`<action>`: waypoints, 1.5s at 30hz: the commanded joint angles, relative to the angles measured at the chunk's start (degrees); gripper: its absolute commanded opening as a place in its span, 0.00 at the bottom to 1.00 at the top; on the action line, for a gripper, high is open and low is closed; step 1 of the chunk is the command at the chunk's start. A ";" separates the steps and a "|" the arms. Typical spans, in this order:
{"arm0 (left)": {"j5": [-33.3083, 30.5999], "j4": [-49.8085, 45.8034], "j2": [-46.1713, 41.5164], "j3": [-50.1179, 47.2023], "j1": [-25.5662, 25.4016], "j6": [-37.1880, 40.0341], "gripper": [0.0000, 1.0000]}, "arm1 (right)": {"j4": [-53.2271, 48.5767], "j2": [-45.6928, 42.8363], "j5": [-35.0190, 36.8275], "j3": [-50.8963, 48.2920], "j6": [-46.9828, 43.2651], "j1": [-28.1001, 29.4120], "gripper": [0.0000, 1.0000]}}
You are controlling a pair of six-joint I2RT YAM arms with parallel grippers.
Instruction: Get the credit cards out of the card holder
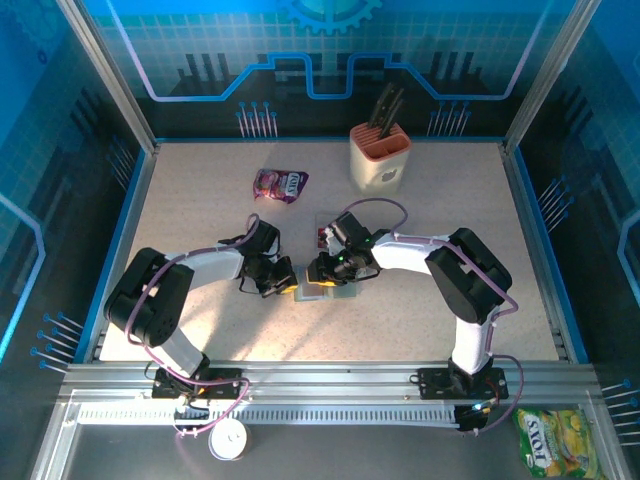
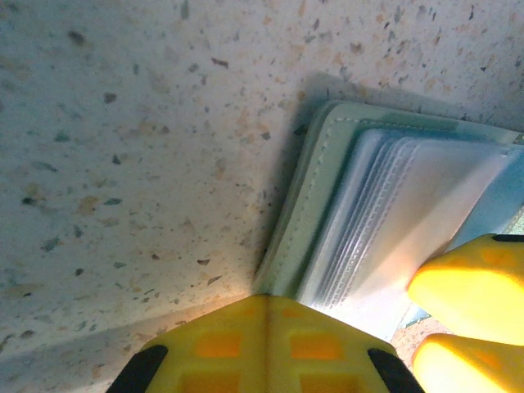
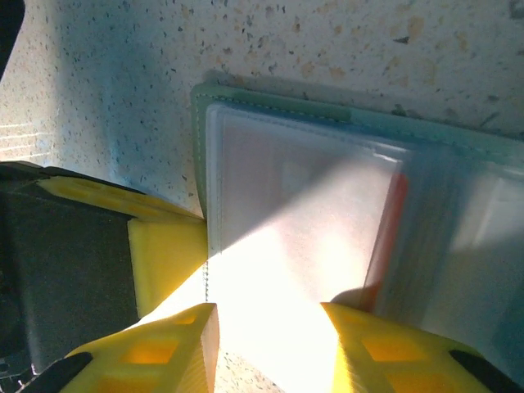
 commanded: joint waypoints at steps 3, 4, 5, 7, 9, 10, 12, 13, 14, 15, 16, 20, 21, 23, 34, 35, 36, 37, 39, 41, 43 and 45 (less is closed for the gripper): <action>-2.91 -2.16 1.30 -0.18 0.37 1.61 0.00 | -3.58 -0.32 3.16 0.54 -0.63 0.72 0.38; -2.86 -2.13 1.30 -0.24 0.29 1.61 0.00 | -4.03 -0.47 3.54 0.62 -0.88 0.75 0.38; -2.86 -2.09 1.21 -0.22 0.29 1.57 0.00 | -4.46 -0.68 3.87 0.70 -1.02 0.75 0.38; -2.86 -2.10 1.25 -0.23 0.33 1.61 0.00 | -4.76 -1.07 4.40 0.49 -1.18 0.75 0.38; -2.86 -2.13 1.27 -0.14 0.34 1.68 0.00 | -4.94 -1.41 4.54 0.32 -1.21 0.71 0.38; -2.86 -2.13 1.25 -0.05 0.28 1.70 0.00 | -4.95 -1.50 4.55 0.34 -1.20 0.64 0.38; -2.91 -2.03 1.34 -0.08 0.33 1.70 0.00 | -5.20 -1.66 4.49 0.30 -1.42 0.59 0.38; -2.97 -2.04 1.29 -0.12 0.29 1.70 0.00 | -5.34 -1.68 4.52 0.30 -1.46 0.68 0.38; -2.89 -1.98 1.43 -0.10 0.28 1.70 0.00 | -5.38 -1.84 4.55 0.17 -1.55 0.64 0.38; -2.88 -1.96 1.43 -0.07 0.29 1.70 0.00 | -5.41 -2.03 4.62 0.04 -1.64 0.66 0.38; -2.86 -1.97 1.44 -0.12 0.29 1.71 0.00 | -5.55 -2.12 4.71 0.01 -1.72 0.52 0.38; -2.86 -1.85 1.52 -0.03 0.29 1.69 0.00 | -5.66 -2.31 4.78 -0.37 -1.93 0.17 0.38; -2.86 -1.87 1.56 -0.02 0.35 1.70 0.00 | -5.67 -2.35 4.84 -0.56 -1.95 0.21 0.38; -2.86 -2.00 1.57 0.03 0.33 1.70 0.00 | -5.56 -2.33 4.71 -0.62 -1.90 0.13 0.38; -2.78 -2.46 1.69 0.73 0.31 1.78 0.00 | -5.05 -2.89 4.31 -1.15 -1.84 -0.26 0.38; -2.78 -2.69 1.69 0.81 0.29 1.87 0.00 | -4.90 -2.93 4.19 -1.28 -1.76 -0.33 0.38; -2.78 -2.81 1.69 0.91 0.30 1.95 0.00 | -4.79 -2.91 4.21 -1.34 -1.67 -0.40 0.38; -2.85 -2.99 1.69 0.96 0.33 2.05 0.00 | -4.68 -3.08 4.21 -1.49 -1.65 -0.39 0.38; -2.94 -3.43 1.69 1.22 0.29 2.23 0.00 | -4.20 -3.04 4.03 -1.79 -1.47 -0.46 0.38; -2.95 -3.49 1.78 1.48 0.34 2.27 0.00 | -3.72 -3.08 3.89 -2.17 -1.28 -0.65 0.38; -2.95 -3.63 1.78 1.58 0.29 2.32 0.00 | -3.16 -3.04 3.58 -2.51 -1.04 -0.74 0.38; -2.95 -3.80 1.78 1.79 0.29 2.40 0.00 | -2.69 -3.15 3.31 -2.86 -0.96 -0.86 0.38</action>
